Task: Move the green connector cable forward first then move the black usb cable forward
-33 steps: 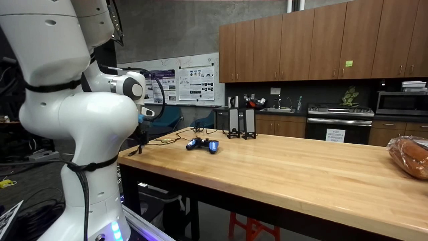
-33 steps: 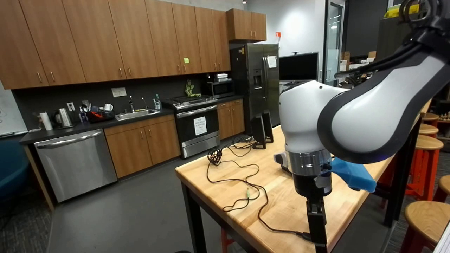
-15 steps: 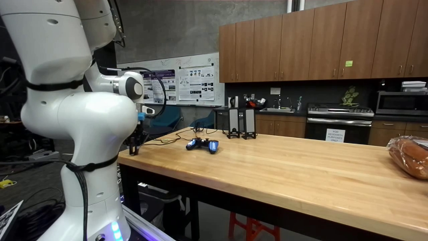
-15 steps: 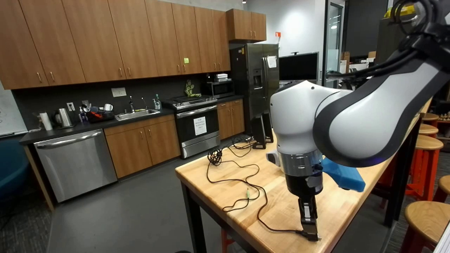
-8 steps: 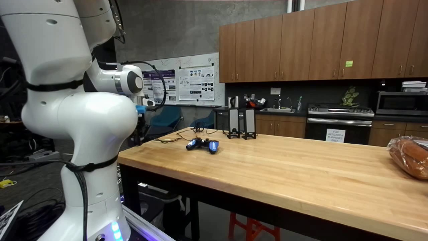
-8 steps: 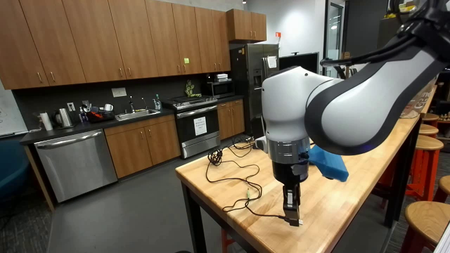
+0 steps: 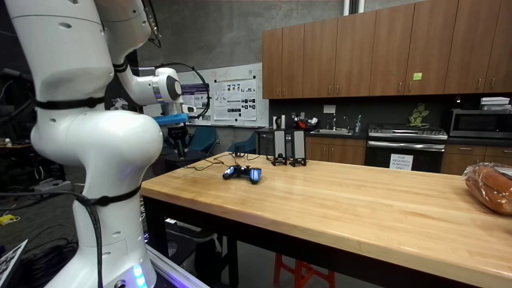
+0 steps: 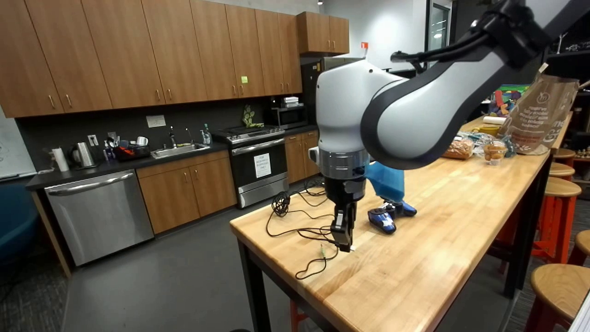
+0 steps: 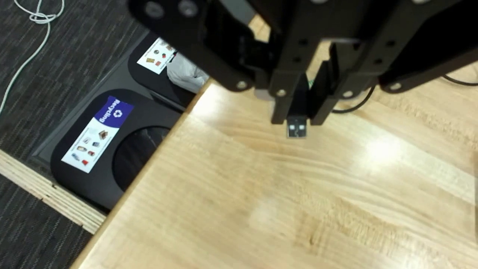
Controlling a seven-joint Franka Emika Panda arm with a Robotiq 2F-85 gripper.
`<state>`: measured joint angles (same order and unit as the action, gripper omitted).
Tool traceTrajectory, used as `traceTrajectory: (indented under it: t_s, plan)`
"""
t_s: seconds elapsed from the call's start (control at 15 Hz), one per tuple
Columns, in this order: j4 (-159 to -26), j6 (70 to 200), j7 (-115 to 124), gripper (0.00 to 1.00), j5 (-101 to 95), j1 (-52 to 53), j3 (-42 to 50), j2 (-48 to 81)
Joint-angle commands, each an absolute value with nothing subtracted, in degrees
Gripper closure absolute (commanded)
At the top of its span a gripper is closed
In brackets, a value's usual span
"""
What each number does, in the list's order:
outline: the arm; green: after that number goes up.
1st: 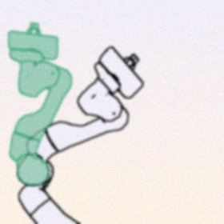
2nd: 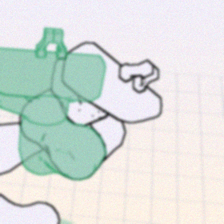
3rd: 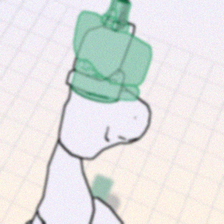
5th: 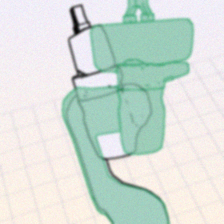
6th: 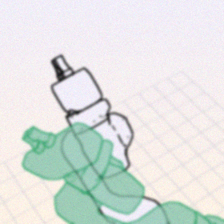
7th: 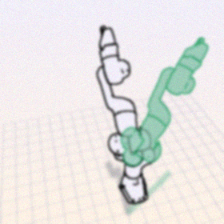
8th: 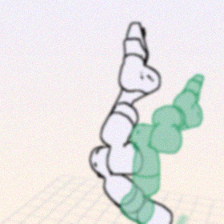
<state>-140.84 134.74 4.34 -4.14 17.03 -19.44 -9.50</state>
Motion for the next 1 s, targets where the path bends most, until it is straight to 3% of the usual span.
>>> traceTrajectory:
  t_s: [0.0,0.47,0.93]
  plan:
    - [-131.1,133.8,8.0,0.95,-9.3,15.7,-19.5,0.9]
    - [-111.9,130.7,15.7,0.95,-17.1,18.9,-15.0,18.4]
    - [-102.7,124.8,20.5,0.95,-21.2,23.1,-9.6,21.9]
